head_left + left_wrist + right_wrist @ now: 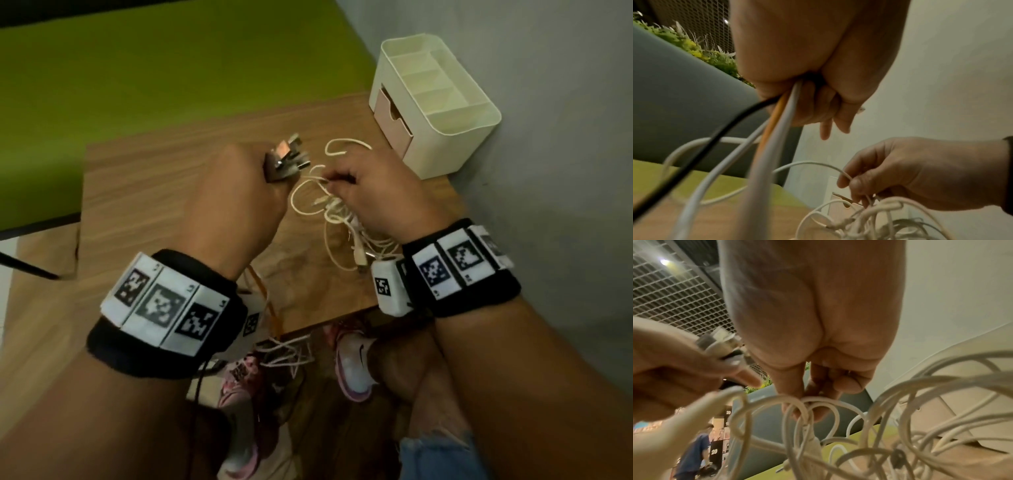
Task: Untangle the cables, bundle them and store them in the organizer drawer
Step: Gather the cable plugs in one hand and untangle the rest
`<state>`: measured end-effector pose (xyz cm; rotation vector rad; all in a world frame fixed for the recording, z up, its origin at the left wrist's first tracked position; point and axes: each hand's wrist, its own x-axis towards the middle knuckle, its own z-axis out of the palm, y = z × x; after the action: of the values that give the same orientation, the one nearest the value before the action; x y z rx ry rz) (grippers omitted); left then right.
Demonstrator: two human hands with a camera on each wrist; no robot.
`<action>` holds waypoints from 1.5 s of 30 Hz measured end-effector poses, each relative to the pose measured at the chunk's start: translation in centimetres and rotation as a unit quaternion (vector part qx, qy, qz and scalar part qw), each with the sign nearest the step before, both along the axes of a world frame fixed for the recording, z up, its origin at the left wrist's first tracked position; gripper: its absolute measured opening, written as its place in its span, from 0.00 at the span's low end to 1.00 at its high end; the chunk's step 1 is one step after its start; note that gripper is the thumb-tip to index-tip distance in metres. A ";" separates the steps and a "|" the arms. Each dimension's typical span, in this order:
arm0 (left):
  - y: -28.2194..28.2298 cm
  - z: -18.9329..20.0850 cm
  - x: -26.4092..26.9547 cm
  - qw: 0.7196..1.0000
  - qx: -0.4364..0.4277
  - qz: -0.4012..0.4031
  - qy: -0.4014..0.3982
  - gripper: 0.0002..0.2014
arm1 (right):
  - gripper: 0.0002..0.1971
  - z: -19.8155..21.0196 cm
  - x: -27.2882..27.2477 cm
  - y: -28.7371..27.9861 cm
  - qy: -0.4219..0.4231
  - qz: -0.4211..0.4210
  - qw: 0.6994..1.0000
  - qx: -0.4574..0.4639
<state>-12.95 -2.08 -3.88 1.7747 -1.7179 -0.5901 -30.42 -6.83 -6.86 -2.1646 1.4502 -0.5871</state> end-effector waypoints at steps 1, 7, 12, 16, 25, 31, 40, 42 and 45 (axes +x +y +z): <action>-0.2 0.1 -0.3 1.000 -0.003 -0.021 0.016 0.12 | 0.09 -0.2 0.2 0.0 0.002 0.007 1.000 -0.007; -0.3 -1.8 0.5 0.997 0.038 -0.064 0.024 0.18 | 0.06 -0.6 0.3 0.4 -0.080 0.029 0.994 -0.071; -1.3 -1.0 0.9 0.987 0.004 -0.060 0.151 0.15 | 0.08 -1.5 -0.2 0.4 -0.093 0.049 0.993 -0.053; -0.5 0.0 1.0 0.912 0.005 -0.063 0.406 0.11 | 0.14 -2.1 -0.7 0.4 -0.099 0.052 0.994 -0.008; -1.3 -0.6 3.3 0.912 0.023 -0.008 0.409 0.12 | 0.10 -3.0 -1.8 0.5 -0.175 -0.009 0.984 -0.034; -1.7 -1.6 3.8 0.993 0.107 0.037 -0.026 0.14 | 0.06 -2.5 -1.9 0.5 -0.130 0.004 0.989 -0.072; -1.0 -1.8 0.5 0.995 -0.013 -0.097 0.030 0.07 | 0.11 -4.8 -0.1 0.8 -0.048 0.081 0.984 -0.148; -1.2 -2.5 0.5 0.992 0.007 -0.123 0.014 0.06 | 0.11 -4.4 -0.1 0.9 -0.051 0.081 0.981 -0.167; -1.5 -3.0 0.7 0.989 0.022 -0.142 -0.017 0.12 | 0.08 -3.9 -0.2 1.1 -0.051 0.073 0.977 -0.196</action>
<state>-12.22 -3.56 -6.89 1.5868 -2.0139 -0.7252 -30.61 -5.78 -10.80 -2.4688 1.1853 -0.9825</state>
